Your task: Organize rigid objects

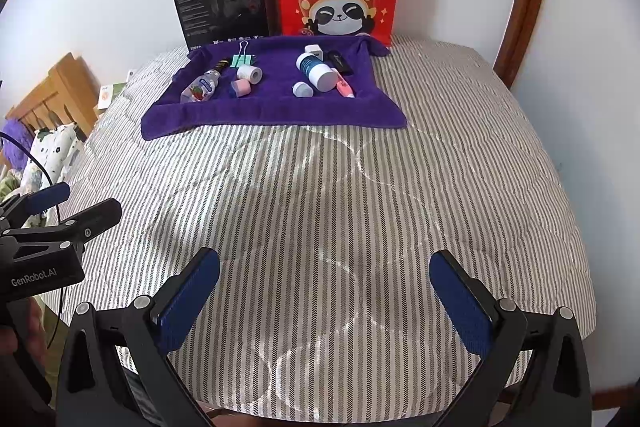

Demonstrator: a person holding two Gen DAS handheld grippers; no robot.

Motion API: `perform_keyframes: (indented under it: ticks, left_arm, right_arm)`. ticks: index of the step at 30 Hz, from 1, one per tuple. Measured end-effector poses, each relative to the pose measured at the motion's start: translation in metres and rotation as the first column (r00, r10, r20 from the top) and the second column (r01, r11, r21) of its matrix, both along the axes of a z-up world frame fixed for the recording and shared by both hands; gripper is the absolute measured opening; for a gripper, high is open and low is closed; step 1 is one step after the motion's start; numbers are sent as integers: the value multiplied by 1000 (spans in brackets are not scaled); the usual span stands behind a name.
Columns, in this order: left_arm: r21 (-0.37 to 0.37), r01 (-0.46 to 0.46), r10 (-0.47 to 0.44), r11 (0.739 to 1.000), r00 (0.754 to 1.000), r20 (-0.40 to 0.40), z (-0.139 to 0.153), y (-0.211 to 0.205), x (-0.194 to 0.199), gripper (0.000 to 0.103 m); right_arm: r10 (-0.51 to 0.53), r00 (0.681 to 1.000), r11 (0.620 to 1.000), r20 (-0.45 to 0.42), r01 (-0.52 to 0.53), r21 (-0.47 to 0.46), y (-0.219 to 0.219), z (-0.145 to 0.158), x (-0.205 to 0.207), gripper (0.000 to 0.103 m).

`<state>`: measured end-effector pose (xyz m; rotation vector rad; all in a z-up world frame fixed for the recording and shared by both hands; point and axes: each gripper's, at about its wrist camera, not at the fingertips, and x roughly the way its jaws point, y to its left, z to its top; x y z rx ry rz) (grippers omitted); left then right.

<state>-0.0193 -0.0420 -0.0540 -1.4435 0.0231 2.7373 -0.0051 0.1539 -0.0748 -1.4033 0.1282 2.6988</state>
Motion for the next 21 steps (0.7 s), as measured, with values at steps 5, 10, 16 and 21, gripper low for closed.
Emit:
perform_keyframes:
  ticks: [5, 10, 16, 21]
  left_arm:
    - [0, 0, 0, 1000, 1000, 0, 0, 0, 0, 103]
    - [-1, 1, -1, 1000, 1000, -2, 0, 1, 1, 103]
    - [-22, -1, 0, 1000, 1000, -21, 2, 4, 3, 103]
    - [-20, -6, 5, 1000, 999, -37, 3, 3, 5, 103]
  right_arm:
    - [2, 1000, 1000, 1, -2, 0, 0, 0, 0, 103]
    - [0, 1000, 1000, 0, 0, -1, 1, 0, 0, 103]
    - [-3, 1000, 1000, -2, 3, -3, 1, 0, 0, 103]
    - [-3, 1000, 1000, 2, 3, -4, 1, -1, 0, 103]
